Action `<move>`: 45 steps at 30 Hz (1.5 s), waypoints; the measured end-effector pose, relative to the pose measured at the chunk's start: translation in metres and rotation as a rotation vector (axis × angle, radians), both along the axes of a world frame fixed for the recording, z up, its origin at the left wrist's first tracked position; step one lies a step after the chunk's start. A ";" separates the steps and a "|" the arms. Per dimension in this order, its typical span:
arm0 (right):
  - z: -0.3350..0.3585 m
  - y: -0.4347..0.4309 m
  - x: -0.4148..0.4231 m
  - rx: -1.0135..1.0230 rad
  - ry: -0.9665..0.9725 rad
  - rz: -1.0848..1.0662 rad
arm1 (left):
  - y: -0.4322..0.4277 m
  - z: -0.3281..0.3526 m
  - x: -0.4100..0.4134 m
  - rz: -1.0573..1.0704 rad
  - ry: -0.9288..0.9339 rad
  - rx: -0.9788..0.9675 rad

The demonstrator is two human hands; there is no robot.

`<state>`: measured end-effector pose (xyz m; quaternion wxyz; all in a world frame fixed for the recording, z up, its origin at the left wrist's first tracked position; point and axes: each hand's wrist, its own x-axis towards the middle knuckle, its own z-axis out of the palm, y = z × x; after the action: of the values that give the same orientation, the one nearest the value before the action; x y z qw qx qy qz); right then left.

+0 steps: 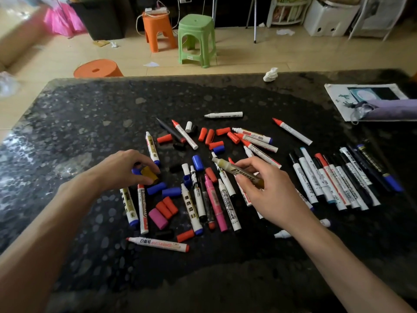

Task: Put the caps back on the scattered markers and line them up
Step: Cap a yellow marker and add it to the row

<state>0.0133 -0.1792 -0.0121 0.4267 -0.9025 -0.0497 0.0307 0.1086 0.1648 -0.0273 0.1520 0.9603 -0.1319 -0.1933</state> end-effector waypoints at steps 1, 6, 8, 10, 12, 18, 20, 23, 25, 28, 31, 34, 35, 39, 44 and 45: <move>0.000 0.000 0.000 0.000 -0.004 -0.002 | -0.004 0.000 0.000 -0.015 -0.005 0.004; -0.001 -0.001 -0.001 -0.001 -0.016 -0.001 | -0.009 0.000 -0.005 0.054 -0.145 -0.187; -0.001 -0.002 -0.002 -0.005 -0.024 0.003 | -0.019 0.009 -0.016 0.102 -0.201 -0.386; -0.002 -0.002 -0.002 -0.011 -0.030 0.004 | -0.036 0.018 -0.032 0.122 -0.172 -0.522; -0.002 -0.002 -0.002 -0.015 -0.030 -0.001 | -0.054 0.022 -0.048 0.119 -0.089 -0.591; -0.007 0.000 0.001 -0.025 -0.076 -0.022 | -0.082 0.023 -0.064 0.078 0.103 -0.743; -0.007 -0.001 0.002 -0.017 -0.109 -0.024 | -0.086 0.024 -0.070 0.070 0.096 -0.764; -0.006 -0.004 0.004 -0.012 -0.153 -0.008 | -0.090 0.024 -0.076 0.164 0.140 -0.876; -0.006 -0.003 0.003 -0.011 -0.169 0.015 | -0.094 0.023 -0.077 0.239 0.172 -0.942; -0.007 0.000 0.001 -0.022 -0.200 0.045 | -0.102 0.022 -0.078 0.324 0.183 -1.014; -0.007 -0.001 0.001 -0.029 -0.231 0.022 | -0.107 0.018 -0.078 0.377 0.144 -1.018; -0.005 -0.004 0.001 -0.058 -0.258 0.001 | -0.105 0.016 -0.078 0.422 0.124 -1.018; -0.005 -0.003 0.001 -0.065 -0.263 0.006 | -0.105 0.015 -0.078 0.430 0.121 -1.017; -0.008 0.003 -0.002 -0.104 -0.288 0.036 | -0.104 0.013 -0.077 0.447 0.124 -1.015; -0.006 0.001 -0.001 -0.102 -0.302 0.023 | -0.104 0.011 -0.077 0.409 0.137 -1.038; -0.006 0.002 -0.001 -0.108 -0.308 0.030 | -0.104 0.011 -0.077 0.385 0.140 -1.041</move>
<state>0.0120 -0.1776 -0.0186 0.3644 -0.9173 -0.1263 -0.0993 0.0314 0.0608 -0.0160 0.6469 0.7503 -0.0217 -0.1346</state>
